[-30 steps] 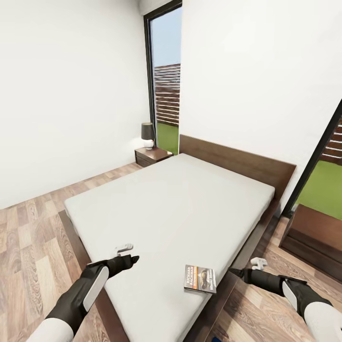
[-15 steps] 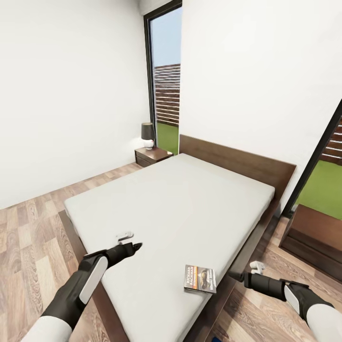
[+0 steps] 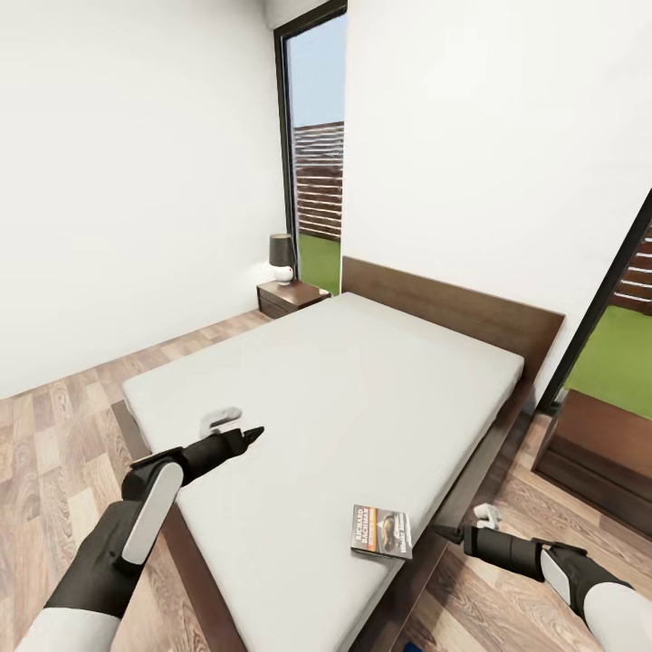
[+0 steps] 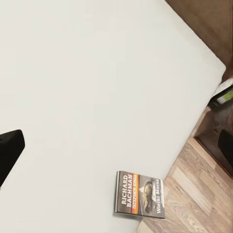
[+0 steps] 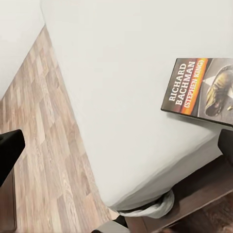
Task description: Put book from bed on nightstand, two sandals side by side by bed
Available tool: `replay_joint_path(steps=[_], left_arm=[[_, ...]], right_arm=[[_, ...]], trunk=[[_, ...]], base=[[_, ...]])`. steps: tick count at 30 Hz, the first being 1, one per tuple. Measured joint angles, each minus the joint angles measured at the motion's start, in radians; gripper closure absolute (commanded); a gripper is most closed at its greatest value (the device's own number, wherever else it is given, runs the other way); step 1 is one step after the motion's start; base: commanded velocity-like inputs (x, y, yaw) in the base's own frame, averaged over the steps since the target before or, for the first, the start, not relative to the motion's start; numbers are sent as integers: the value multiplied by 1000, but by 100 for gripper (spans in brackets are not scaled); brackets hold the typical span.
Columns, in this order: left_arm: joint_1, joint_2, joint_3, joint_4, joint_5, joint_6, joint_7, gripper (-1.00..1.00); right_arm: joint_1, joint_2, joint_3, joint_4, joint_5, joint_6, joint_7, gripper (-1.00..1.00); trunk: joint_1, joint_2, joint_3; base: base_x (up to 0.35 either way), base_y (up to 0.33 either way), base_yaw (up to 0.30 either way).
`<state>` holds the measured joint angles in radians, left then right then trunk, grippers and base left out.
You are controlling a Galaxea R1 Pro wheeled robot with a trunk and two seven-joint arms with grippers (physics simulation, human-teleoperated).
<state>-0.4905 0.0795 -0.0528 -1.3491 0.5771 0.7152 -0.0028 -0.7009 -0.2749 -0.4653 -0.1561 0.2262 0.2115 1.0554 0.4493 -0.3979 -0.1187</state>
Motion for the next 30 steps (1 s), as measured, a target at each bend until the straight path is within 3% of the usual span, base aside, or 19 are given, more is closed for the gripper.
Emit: replay_joint_path(steps=[10,30], left_arm=[[0,1,25,-69,1,28,1,-100],[1,3,30,-121,3,51,0,-100]], right_arm=[[0,-3,0,3,0,-1,-1,-100],[3,-24,-6,3,0,-7,-2,-100]], trunk=[[0,0,0],[0,0,0]], base=[[0,0,0],[0,0,0]])
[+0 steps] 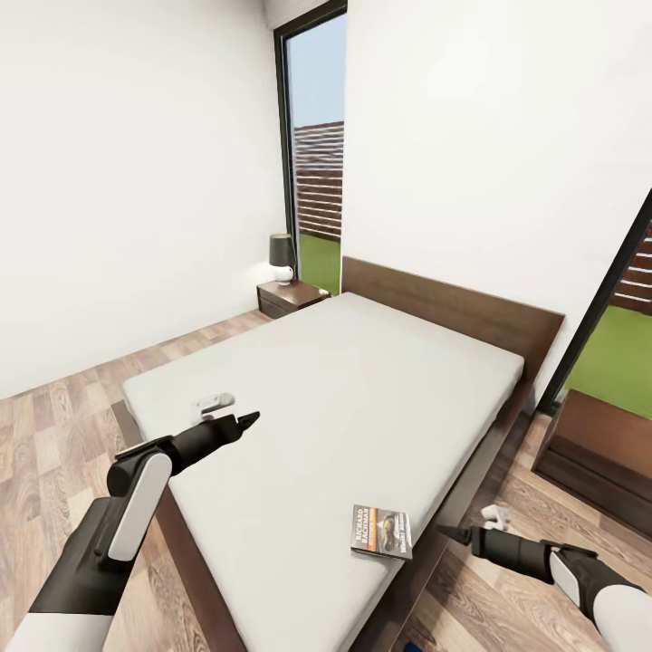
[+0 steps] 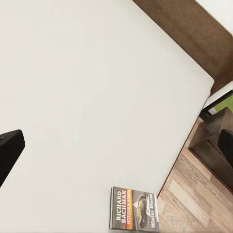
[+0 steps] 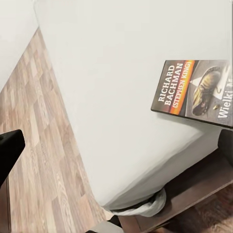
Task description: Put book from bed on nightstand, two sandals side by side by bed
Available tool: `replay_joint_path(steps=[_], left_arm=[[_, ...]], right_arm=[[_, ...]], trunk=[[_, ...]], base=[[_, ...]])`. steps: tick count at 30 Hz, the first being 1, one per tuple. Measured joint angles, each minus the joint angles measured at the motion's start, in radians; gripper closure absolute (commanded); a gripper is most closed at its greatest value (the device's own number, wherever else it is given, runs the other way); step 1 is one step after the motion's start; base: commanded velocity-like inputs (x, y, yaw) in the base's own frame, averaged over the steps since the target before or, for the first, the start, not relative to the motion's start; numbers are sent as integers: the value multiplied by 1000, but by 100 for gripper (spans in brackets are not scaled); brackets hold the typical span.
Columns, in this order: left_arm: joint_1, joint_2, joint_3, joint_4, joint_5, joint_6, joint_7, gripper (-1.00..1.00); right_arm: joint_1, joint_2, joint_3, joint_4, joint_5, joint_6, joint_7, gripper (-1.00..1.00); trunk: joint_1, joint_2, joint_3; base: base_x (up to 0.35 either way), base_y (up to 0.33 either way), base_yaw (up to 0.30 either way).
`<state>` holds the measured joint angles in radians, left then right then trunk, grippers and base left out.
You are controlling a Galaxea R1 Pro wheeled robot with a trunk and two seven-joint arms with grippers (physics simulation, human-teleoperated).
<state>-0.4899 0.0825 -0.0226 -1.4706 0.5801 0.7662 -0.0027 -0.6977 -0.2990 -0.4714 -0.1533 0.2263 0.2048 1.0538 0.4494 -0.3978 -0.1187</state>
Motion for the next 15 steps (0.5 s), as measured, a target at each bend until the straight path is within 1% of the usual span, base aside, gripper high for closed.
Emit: replay_joint_path(steps=[4,5,10,15], left_arm=[[0,0,0,-2,0,6,0,-100],[0,0,0,-2,0,6,0,-100],[0,0,0,-2,-1,8,0,-100],[0,0,0,0,-1,7,0,-100]], right_arm=[[2,-2,-29,-7,1,-1,0,-100],[2,-2,-29,-7,1,-1,0,-100],[3,-3,-67,-14,1,-4,1,-100],[3,-2,-81,-17,2,-10,0,-100]], trunk=[[0,0,0],[0,0,0],[0,0,0],[0,0,0]], base=[[0,0,0],[0,0,0],[0,0,0],[0,0,0]])
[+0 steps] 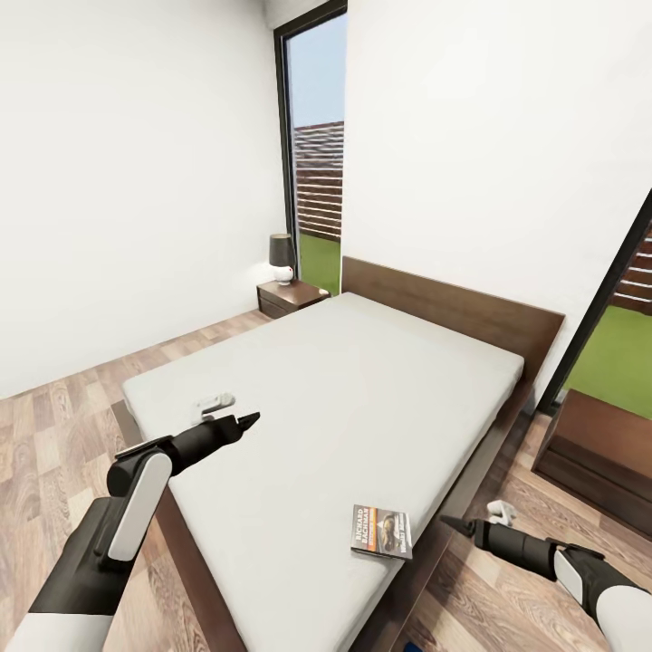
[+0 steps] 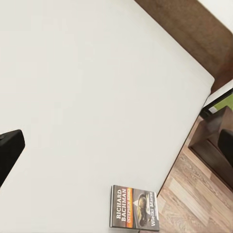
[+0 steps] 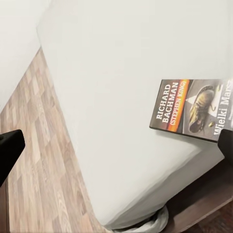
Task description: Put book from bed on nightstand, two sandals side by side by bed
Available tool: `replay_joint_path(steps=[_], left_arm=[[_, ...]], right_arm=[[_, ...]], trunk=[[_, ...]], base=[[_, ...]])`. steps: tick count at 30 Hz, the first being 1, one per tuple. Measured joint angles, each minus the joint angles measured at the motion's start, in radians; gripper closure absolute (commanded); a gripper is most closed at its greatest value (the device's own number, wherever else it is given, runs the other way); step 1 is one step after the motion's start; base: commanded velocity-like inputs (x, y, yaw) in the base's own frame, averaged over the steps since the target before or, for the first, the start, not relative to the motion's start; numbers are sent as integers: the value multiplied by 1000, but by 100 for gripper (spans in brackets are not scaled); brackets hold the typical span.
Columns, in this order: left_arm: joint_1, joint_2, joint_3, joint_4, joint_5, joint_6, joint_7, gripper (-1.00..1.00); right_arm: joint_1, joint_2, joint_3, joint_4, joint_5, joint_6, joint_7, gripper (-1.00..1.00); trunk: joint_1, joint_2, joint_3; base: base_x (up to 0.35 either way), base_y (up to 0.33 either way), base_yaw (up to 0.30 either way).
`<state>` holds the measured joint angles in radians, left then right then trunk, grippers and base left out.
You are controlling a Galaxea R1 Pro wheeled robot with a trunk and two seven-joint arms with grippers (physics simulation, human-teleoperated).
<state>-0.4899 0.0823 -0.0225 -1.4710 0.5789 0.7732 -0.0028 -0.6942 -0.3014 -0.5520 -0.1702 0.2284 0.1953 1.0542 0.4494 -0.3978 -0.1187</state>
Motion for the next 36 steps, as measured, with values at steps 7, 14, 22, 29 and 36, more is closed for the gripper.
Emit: replay_joint_path(steps=[7,14,22,29,36], left_arm=[[-2,-3,-4,19,-9,-7,4,-100],[-3,-9,-8,124,-16,-67,11,-100],[-9,-13,-16,365,-21,-191,12,-100],[-15,-18,-25,493,-21,-239,11,-100],[-17,-18,-27,514,-20,-249,10,-100]], right_arm=[[0,0,-6,-3,3,-20,-7,-100],[0,-1,-8,-3,4,-25,-13,-100],[0,-4,-8,-3,4,-28,-14,-100],[0,-12,-9,-4,4,-29,-15,-100],[1,-15,-9,-4,2,-34,-14,-100]], trunk=[[0,0,0],[0,0,0],[0,0,0],[0,0,0],[0,0,0]], base=[[0,0,0],[0,0,0],[0,0,0],[0,0,0],[0,0,0]])
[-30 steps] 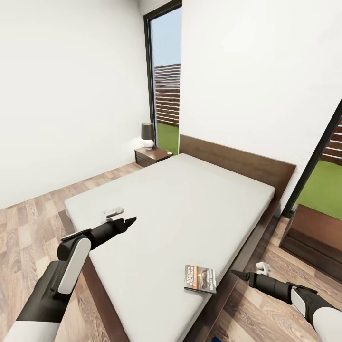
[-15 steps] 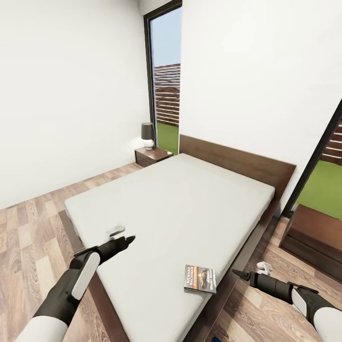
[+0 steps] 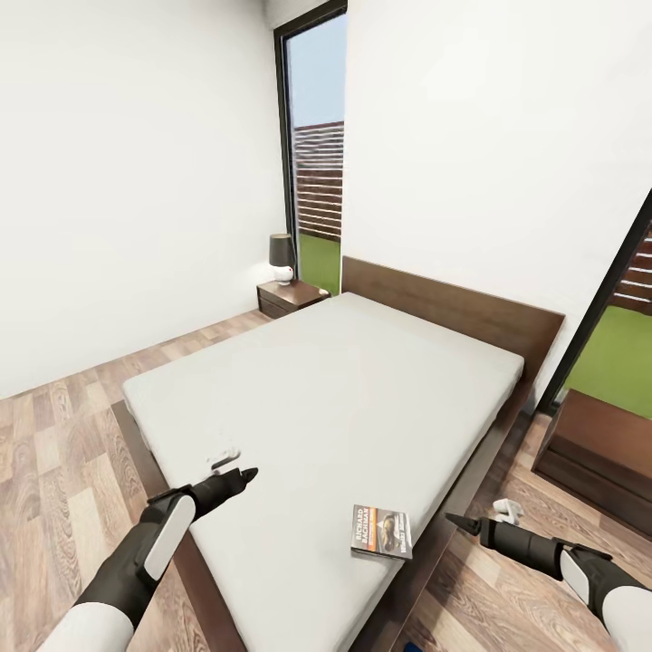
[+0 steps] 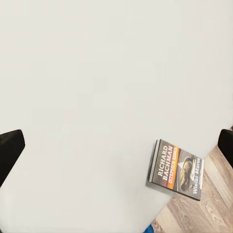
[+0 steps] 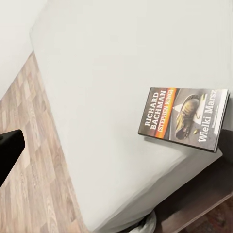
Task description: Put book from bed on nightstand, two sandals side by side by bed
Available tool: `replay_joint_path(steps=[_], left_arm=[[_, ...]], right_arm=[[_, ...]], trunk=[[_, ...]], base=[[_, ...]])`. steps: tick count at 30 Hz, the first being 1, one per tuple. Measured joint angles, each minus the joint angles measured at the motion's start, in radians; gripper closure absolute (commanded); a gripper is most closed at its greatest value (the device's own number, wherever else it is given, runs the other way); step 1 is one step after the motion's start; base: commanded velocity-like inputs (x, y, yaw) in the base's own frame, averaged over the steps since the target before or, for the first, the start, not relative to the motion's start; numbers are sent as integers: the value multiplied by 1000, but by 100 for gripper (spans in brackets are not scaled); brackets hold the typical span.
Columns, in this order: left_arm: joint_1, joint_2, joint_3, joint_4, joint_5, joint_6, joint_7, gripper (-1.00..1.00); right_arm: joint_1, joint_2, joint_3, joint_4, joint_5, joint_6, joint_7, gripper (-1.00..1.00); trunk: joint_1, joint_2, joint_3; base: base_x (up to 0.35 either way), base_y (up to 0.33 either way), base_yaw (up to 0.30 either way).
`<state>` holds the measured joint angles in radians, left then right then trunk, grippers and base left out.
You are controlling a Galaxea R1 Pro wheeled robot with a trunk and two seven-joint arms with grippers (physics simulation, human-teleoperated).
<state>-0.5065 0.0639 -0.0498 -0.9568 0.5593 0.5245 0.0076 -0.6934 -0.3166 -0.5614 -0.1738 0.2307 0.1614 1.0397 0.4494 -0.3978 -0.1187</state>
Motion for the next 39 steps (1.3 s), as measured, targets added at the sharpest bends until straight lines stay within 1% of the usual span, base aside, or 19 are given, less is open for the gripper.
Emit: replay_joint_path(steps=[5,13,17,29,33,34,36,39], left_arm=[[1,1,-1,-22,1,0,-2,-100],[4,3,-2,-138,2,11,-2,-100],[4,3,-3,-174,2,12,-2,-100],[4,3,-3,-201,4,14,-2,-100],[4,3,-3,-204,4,14,-3,-100],[-1,9,3,-209,-1,19,2,-100],[-13,11,14,-220,-1,30,2,-100],[-22,11,30,-224,-1,31,2,-100]], right_arm=[[1,-1,0,0,-1,-15,0,-100],[1,1,0,1,-1,-29,0,-100],[1,1,1,1,-1,-32,0,-100],[1,4,2,2,1,-35,0,-100],[1,5,2,3,1,-56,0,-100],[-5,-1,-5,-3,-5,-59,5,-100],[-16,-10,-19,-14,-12,-64,17,-100],[-27,-10,-19,-31,-12,-64,20,-100]], trunk=[[0,0,0],[0,0,0],[0,0,0],[0,0,0],[0,0,0],[0,0,0],[0,0,0],[0,0,0]], base=[[0,0,0],[0,0,0],[0,0,0],[0,0,0],[0,0,0],[0,0,0],[0,0,0],[0,0,0]])
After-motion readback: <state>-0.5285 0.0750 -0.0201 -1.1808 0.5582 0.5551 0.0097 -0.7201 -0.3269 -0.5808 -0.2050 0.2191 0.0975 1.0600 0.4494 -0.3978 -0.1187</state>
